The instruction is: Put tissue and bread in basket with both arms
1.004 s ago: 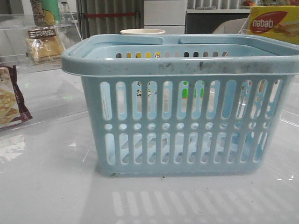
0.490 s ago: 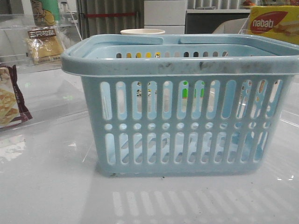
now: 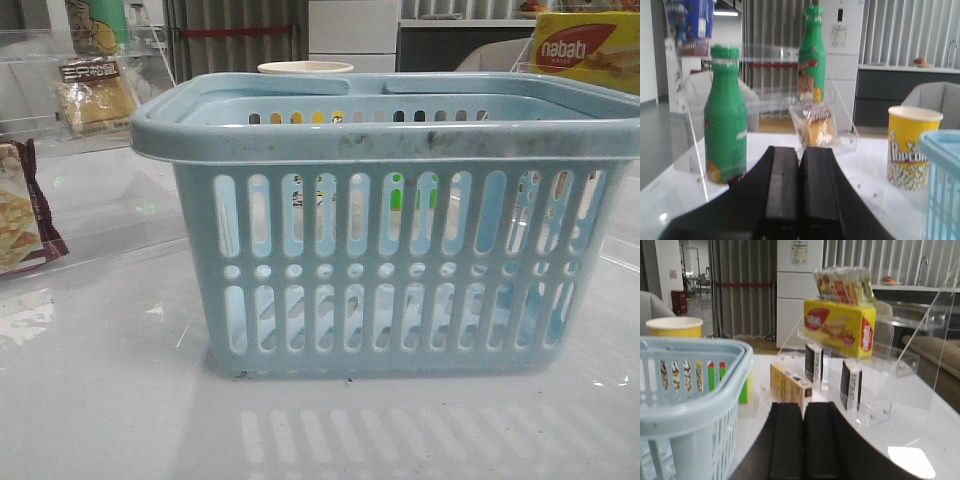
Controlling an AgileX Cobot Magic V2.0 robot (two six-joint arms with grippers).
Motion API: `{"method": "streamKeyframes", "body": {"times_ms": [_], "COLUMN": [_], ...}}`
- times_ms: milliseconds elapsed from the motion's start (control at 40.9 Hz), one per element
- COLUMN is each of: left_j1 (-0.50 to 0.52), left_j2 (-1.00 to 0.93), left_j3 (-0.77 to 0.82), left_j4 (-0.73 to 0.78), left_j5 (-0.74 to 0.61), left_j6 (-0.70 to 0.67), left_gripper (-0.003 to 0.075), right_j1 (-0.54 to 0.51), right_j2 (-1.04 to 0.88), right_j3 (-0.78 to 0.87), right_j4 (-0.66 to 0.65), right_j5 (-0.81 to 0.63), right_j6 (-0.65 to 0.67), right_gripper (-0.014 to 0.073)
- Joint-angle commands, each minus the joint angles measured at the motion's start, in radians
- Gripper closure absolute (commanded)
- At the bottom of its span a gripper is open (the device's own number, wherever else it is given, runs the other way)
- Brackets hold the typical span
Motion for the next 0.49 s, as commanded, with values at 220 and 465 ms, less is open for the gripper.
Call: {"method": "streamKeyframes", "body": {"times_ms": [220,465], "left_j1": [0.001,0.001], "left_j2": [0.034,0.206], "left_j3": [-0.384,-0.650], "left_j4": [0.029,0.029], "left_j5": [0.044,0.270], "left_j6": [-0.013,-0.013], "left_gripper": [0.0630,0.0630], "right_j1": [0.002,0.002], "right_j2": [0.051,0.249], "right_j3": [-0.398,-0.682], "right_j4": [-0.004,-0.005], "right_j5": [0.087,0.348], "right_j6": [-0.005,-0.005], "right_gripper": [0.0540,0.0540]}}
